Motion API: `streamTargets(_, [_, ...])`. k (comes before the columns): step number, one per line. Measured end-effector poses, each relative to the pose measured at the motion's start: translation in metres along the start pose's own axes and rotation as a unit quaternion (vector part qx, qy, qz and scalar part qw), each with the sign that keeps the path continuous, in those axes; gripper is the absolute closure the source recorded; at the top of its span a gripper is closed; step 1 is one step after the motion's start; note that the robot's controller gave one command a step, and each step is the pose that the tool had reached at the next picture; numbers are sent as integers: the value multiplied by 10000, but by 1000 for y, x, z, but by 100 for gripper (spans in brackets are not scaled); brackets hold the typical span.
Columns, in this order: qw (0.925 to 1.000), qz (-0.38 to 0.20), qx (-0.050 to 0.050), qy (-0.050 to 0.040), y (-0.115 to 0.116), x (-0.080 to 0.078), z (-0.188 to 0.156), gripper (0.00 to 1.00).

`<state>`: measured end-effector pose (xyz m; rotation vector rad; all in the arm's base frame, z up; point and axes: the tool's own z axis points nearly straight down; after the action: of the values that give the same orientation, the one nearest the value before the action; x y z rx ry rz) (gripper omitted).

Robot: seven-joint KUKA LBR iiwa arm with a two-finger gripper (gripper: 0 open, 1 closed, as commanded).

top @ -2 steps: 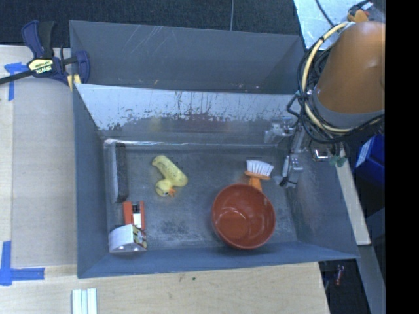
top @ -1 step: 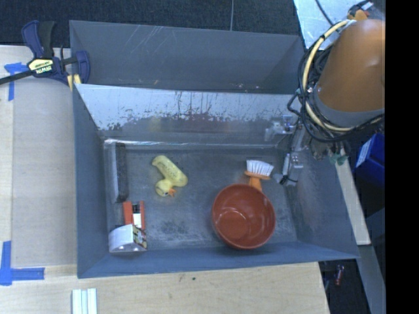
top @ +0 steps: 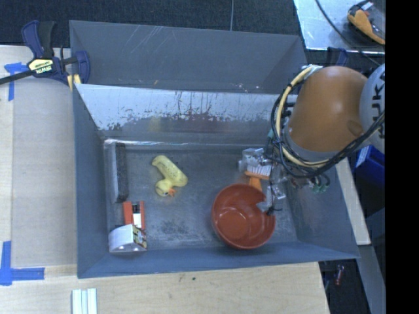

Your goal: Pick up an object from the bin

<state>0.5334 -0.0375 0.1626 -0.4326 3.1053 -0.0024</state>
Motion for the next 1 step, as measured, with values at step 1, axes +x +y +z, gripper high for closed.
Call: streamTargets(1, [9951,-990,18,-44,26,24,2,0])
